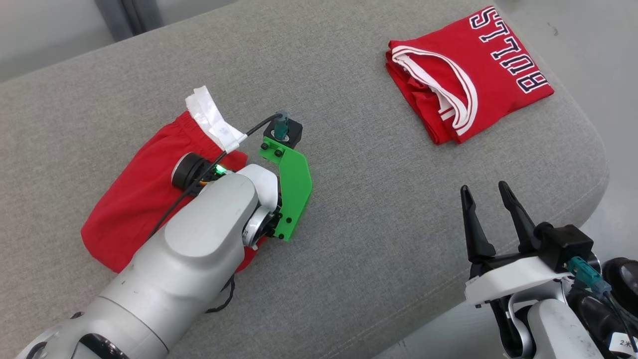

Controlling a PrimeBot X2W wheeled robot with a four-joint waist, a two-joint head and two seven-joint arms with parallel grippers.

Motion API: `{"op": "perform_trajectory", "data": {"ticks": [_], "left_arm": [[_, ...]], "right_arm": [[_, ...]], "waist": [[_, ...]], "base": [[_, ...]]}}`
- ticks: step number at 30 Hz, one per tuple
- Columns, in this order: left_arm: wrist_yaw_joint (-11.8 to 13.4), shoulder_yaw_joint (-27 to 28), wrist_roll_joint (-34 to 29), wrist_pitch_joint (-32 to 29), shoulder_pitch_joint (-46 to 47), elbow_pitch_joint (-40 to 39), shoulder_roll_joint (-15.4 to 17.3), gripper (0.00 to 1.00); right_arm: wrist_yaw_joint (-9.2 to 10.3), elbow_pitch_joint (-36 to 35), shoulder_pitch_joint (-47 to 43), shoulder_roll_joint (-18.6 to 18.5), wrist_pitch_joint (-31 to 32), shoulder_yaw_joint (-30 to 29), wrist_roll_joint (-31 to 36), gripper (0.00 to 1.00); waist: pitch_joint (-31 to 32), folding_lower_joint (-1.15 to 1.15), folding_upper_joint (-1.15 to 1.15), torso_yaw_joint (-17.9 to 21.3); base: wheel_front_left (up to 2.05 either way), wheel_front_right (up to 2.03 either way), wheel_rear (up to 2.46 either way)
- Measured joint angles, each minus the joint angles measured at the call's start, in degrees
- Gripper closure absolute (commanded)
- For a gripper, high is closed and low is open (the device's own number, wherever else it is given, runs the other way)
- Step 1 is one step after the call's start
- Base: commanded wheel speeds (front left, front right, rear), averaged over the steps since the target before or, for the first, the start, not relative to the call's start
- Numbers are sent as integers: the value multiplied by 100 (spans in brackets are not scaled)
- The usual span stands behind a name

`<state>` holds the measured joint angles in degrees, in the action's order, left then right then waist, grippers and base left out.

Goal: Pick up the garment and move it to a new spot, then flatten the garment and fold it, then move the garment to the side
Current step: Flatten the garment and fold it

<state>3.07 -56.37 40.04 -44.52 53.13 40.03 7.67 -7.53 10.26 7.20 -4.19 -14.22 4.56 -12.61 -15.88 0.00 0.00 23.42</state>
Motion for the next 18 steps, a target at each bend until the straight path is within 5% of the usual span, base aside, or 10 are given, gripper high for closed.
{"op": "perform_trajectory", "data": {"ticks": [1, 2, 3, 11, 18], "left_arm": [[-2, -29, -8, -33, 14, -62, 21, 0], [-3, -51, -41, -19, 16, -111, 35, 23], [-3, -69, -69, 44, 15, -146, 49, 100], [15, 245, -79, 1182, 27, -483, 31, 100], [-315, 978, 65, 3318, 614, -1147, -325, 100]], "right_arm": [[0, 12, 8, 9, -2, 3, 0, 0], [0, 19, 21, 18, -8, 11, -3, 0], [0, 24, 35, 24, -13, 20, -7, 0], [0, 45, 76, 44, -49, -21, 25, 0], [0, 54, 119, 36, -51, 29, 52, 0]], "waist": [[-23, 0, 0, 13], [-39, 0, 0, 19], [-46, 0, 0, 15], [-13, 0, 0, -150], [86, 0, 0, -344]], "base": [[0, 0, 0], [0, 0, 0], [0, 0, 0], [0, 0, 0], [0, 0, 0]]}}
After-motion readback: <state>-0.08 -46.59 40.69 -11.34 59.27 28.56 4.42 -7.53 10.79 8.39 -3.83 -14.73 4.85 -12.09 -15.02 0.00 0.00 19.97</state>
